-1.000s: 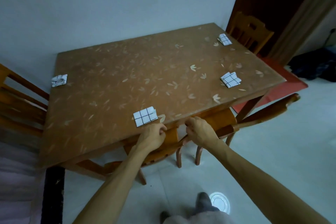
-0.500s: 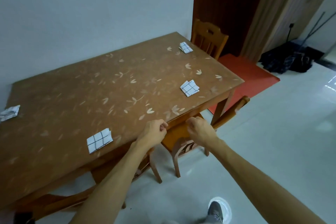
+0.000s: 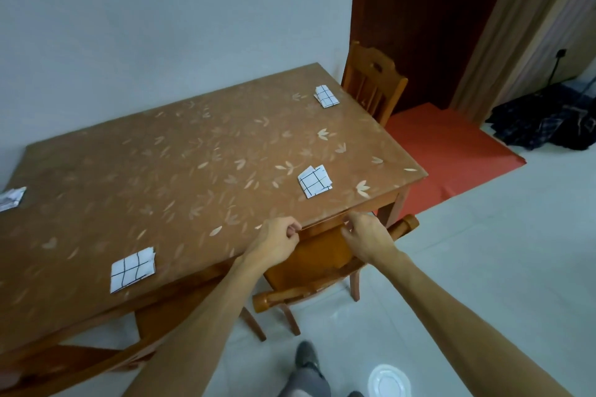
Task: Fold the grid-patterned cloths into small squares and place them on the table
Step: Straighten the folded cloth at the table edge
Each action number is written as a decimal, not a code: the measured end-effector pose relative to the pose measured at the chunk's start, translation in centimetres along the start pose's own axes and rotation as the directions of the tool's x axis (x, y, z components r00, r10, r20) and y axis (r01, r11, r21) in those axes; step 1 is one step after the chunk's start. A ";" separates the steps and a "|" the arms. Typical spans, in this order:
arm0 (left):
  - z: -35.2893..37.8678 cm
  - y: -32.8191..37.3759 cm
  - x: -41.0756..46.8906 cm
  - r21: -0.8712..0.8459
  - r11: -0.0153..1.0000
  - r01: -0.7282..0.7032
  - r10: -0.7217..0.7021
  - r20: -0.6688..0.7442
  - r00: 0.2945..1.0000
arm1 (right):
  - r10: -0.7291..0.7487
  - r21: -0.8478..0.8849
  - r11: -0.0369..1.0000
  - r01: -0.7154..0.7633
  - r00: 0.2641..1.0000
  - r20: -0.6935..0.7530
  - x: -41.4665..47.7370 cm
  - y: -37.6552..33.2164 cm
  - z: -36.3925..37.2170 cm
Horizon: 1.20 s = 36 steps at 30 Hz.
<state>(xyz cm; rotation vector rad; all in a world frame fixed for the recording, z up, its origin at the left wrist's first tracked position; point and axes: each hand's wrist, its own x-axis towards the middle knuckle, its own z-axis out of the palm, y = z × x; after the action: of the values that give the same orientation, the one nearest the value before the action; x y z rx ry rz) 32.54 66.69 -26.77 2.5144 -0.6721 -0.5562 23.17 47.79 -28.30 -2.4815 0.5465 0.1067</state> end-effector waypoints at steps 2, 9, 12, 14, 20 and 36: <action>0.2 0.1 1.8 0.003 1.000 0.021 -0.022 0.030 0.999 | 0.008 -0.005 1.000 -0.008 1.000 0.019 2.0 0.6 -0.3; 1.1 0.1 11.3 -0.072 0.996 0.053 -0.052 0.015 0.999 | 0.022 -0.081 0.997 -0.018 0.999 0.046 11.0 1.4 -1.6; 1.5 -0.5 15.7 -0.122 0.987 0.104 -0.102 0.024 0.995 | 0.043 -0.120 0.992 -0.030 0.994 0.104 14.6 1.4 -2.4; 1.8 -0.5 18.1 -0.130 0.985 0.112 -0.106 0.051 0.993 | 0.047 -0.152 0.988 -0.026 0.990 0.134 17.0 1.6 -2.9; 3.2 -1.0 22.6 -0.117 0.983 0.142 -0.131 0.094 0.987 | 0.075 -0.197 0.980 -0.028 0.969 0.236 22.7 2.0 -2.1; 7.7 -3.9 25.7 0.030 0.955 0.294 -0.295 0.177 0.939 | 0.111 -0.293 0.956 0.029 0.887 0.448 27.8 3.9 6.0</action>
<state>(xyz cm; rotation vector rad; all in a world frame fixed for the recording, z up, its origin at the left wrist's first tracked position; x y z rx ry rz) 50.69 53.00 -41.59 2.6061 -0.3558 -0.8973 47.28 38.31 -40.78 -2.5943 0.3969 0.8296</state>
